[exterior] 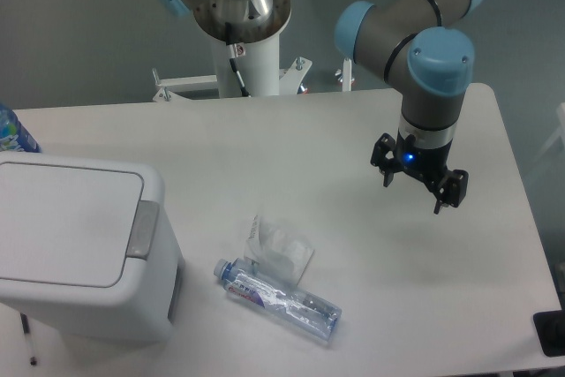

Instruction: Open the trash can

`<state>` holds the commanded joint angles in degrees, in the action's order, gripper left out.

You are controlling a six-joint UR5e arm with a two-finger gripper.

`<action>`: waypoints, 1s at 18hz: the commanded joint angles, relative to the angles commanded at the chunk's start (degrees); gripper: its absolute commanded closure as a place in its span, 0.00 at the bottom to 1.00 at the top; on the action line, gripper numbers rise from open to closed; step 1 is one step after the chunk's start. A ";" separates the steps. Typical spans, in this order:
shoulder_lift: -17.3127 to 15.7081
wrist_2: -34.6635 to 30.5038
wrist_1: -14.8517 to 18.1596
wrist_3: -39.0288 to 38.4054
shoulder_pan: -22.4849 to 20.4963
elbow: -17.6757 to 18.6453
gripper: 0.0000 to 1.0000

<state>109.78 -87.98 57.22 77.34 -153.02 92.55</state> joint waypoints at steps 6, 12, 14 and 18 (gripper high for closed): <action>0.00 0.17 0.09 0.00 0.00 0.09 0.00; 0.00 1.57 -0.52 -0.26 0.09 0.79 0.00; 0.00 2.72 -1.67 -0.70 0.09 0.97 0.00; -0.09 2.81 -1.58 -1.40 0.18 0.97 0.00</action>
<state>109.69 -85.17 55.63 75.94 -152.84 93.52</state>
